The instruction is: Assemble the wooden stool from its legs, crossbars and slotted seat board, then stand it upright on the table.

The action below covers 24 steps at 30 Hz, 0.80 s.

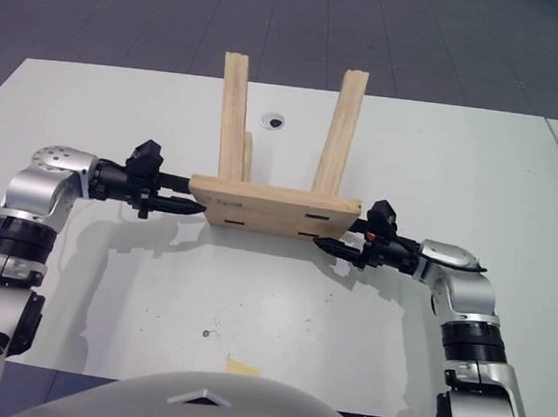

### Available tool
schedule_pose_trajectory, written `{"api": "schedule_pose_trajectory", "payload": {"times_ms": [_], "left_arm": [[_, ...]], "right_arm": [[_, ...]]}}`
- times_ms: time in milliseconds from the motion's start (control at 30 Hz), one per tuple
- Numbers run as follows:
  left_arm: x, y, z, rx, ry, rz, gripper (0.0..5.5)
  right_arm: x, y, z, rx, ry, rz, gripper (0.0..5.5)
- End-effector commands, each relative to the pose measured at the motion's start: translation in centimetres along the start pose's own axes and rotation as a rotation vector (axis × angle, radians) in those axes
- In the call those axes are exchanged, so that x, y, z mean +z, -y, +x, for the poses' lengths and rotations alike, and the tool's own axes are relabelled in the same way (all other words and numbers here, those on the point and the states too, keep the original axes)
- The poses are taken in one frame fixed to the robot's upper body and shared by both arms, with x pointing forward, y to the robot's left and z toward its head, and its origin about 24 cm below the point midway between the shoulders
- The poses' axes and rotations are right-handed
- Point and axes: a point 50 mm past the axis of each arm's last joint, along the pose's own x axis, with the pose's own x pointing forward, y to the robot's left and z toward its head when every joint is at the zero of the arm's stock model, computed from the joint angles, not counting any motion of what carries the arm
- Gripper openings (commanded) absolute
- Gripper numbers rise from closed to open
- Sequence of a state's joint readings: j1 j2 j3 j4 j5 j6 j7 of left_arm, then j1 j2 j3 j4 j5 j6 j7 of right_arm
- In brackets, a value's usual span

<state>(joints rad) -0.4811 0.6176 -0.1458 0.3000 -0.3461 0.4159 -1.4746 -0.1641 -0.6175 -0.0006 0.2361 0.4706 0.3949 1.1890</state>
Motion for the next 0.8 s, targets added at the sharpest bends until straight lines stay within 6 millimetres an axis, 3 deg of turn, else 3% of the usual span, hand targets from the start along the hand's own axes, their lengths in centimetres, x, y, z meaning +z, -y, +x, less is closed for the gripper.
{"api": "schedule_pose_trajectory", "payload": {"times_ms": [33, 100, 200, 400, 700, 733, 800], "left_arm": [[0.4, 0.9, 0.7, -0.04, 0.008, 0.008, 1.75], [0.5, 0.8, 0.8, -0.033, 0.009, 0.012, 1.74], [0.2, 0.6, 0.7, -0.006, -0.005, 0.01, 1.73], [-0.8, 1.1, 0.7, -0.008, -0.026, -0.003, 2.79], [-0.1, 1.3, 1.6, 0.009, 0.039, 0.002, 4.32], [0.0, 1.2, 1.8, 0.027, 0.048, 0.007, 4.48], [0.2, 1.0, 2.1, 0.051, 0.066, 0.005, 4.24]], "right_arm": [[0.7, 0.1, -0.2, 0.017, 0.009, -0.007, 4.93], [0.8, 0.0, -0.2, 0.03, 0.007, -0.002, 5.29], [1.0, -0.1, -0.5, 0.047, 0.016, 0.022, 5.4], [1.0, -0.2, -1.5, 0.047, 0.009, 0.046, 5.4], [1.7, 0.0, -2.1, 0.029, -0.005, 0.031, 5.4], [1.6, -0.1, -2.1, 0.033, -0.011, 0.029, 5.19], [1.6, -0.2, -2.1, 0.039, -0.019, 0.025, 4.96]]}}
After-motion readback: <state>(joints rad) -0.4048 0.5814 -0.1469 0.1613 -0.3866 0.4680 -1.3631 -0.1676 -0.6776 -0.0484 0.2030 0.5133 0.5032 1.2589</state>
